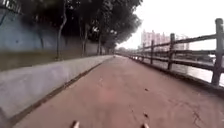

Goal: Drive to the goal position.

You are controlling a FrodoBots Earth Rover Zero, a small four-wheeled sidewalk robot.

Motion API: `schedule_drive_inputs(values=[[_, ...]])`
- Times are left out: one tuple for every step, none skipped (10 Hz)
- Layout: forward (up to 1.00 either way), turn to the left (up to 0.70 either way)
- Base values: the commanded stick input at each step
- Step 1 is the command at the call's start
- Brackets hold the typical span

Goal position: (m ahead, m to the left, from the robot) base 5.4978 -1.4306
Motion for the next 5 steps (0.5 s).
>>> schedule_drive_inputs(values=[[0.7,0.0],[0.7,0.0],[0.7,0.0],[0.7,0.0],[0.7,0.0]])
